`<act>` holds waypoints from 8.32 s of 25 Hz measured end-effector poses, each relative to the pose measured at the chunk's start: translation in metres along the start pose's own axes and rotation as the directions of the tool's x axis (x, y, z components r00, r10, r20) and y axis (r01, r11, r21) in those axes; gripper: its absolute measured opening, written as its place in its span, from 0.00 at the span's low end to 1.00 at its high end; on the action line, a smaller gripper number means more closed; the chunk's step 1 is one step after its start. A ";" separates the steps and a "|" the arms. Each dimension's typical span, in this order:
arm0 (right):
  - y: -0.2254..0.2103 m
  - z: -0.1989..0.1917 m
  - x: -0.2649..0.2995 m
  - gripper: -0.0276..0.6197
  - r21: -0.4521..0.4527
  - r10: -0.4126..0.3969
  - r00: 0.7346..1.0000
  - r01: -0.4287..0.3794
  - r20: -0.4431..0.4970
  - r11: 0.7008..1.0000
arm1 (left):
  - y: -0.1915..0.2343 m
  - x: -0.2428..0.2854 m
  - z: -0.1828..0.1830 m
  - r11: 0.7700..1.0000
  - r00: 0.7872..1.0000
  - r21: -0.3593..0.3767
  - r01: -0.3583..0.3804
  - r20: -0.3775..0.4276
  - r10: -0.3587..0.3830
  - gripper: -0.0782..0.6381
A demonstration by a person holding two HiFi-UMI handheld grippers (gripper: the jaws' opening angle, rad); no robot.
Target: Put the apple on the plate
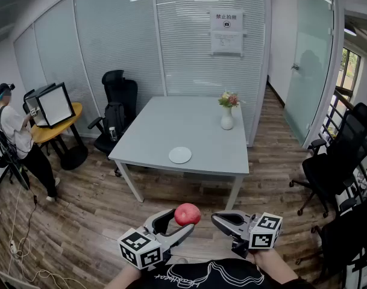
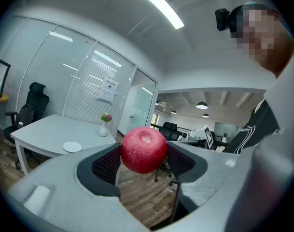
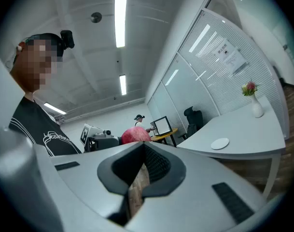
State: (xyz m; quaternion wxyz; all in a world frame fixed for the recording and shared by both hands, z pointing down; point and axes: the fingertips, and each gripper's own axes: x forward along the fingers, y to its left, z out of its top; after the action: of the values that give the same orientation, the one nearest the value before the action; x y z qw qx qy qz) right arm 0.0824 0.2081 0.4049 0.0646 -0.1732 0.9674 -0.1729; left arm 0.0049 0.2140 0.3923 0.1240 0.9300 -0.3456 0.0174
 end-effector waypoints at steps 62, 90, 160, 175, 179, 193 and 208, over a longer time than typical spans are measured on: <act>-0.256 0.066 0.198 0.06 0.077 -0.147 0.989 0.147 0.002 0.986 | 0.306 0.132 0.063 0.999 0.999 -0.033 0.034 -0.021 -0.034 0.54; -0.375 0.099 0.256 0.06 0.120 -0.074 0.996 0.080 -0.050 0.990 | 0.420 0.208 0.080 0.993 0.992 -0.045 -0.110 -0.065 0.107 0.54; -0.521 0.059 0.216 0.06 0.290 -0.222 0.962 0.261 -0.161 0.921 | 0.570 0.362 -0.142 0.972 0.859 0.035 -0.234 -0.461 0.224 0.54; -0.501 0.062 0.218 0.06 0.253 -0.221 0.963 0.254 -0.152 0.934 | 0.563 0.350 -0.114 0.976 0.889 0.054 -0.213 -0.403 0.216 0.58; -0.488 0.065 0.223 0.06 0.242 -0.201 0.969 0.231 -0.142 0.942 | 0.556 0.334 -0.081 0.975 0.913 0.039 -0.220 -0.343 0.219 0.58; -0.427 0.077 0.238 0.06 0.137 -0.134 0.984 0.149 -0.115 0.979 | 0.443 0.256 0.070 0.998 0.998 -0.056 0.041 -0.036 -0.043 0.56; -0.362 0.076 0.246 0.06 0.051 -0.044 0.995 0.049 -0.088 0.998 | 0.381 0.210 0.074 0.995 0.994 -0.008 0.099 -0.044 -0.099 0.13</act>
State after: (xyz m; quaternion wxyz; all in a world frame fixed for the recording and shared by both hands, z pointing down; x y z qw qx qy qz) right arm -0.0195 -0.2218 0.4475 0.0229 -0.1863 0.9601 -0.2072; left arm -0.0854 -0.2161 0.4289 0.1348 0.9451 -0.2962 0.0309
